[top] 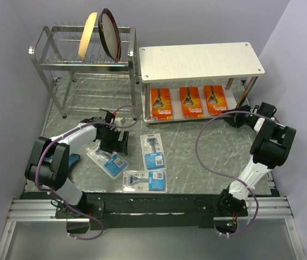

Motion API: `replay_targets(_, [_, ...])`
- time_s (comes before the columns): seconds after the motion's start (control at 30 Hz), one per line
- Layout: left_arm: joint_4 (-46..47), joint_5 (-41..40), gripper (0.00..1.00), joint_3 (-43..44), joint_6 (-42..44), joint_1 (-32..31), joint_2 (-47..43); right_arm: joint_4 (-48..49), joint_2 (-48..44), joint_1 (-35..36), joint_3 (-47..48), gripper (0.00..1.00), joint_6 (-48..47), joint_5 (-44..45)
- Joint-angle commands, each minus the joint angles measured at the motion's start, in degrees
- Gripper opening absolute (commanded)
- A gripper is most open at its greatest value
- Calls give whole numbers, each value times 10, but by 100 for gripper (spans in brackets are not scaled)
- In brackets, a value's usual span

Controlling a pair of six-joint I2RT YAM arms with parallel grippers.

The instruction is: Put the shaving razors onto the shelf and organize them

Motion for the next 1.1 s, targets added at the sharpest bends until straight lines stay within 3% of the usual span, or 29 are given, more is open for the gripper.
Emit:
replay_targets(0.0, [-2, 10, 96, 25, 31, -3, -9, -75, -68, -19, 7, 57, -63, 6])
replay_targets(0.07, [0, 23, 96, 23, 36, -3, -16, -110, -110, -27, -4, 61, -95, 7])
replay_targets(0.17, [1, 39, 96, 20, 45, -3, -33, -234, -169, -33, -13, 64, -207, 47])
replay_targets(0.27, [-1, 55, 96, 17, 59, 0, -63, -279, -220, -28, -35, 65, -245, 55])
replay_targets(0.4, [-37, 83, 99, 27, 132, 4, -101, -366, -270, 25, -38, 67, -372, 51])
replay_targets(0.53, [-63, 94, 99, 21, 182, 5, -170, -434, -304, 146, -5, 68, -568, 4])
replay_targets(0.57, [-78, 100, 99, 20, 189, 5, -185, -456, -308, 227, 29, 68, -679, 12])
replay_targets(0.7, [-112, 143, 99, 24, 242, 35, -259, -538, -313, 405, 96, 71, -880, 72])
replay_targets(0.83, [-124, 192, 99, 31, 234, 67, -319, -621, -240, 498, 204, 70, -999, 73])
replay_targets(0.93, [-108, 233, 99, 21, 208, 96, -360, -731, -159, 561, 286, 62, -1168, 102])
replay_targets(1.07, [-61, 248, 99, -9, 166, 138, -409, -668, -134, 621, 262, 62, -1308, 193])
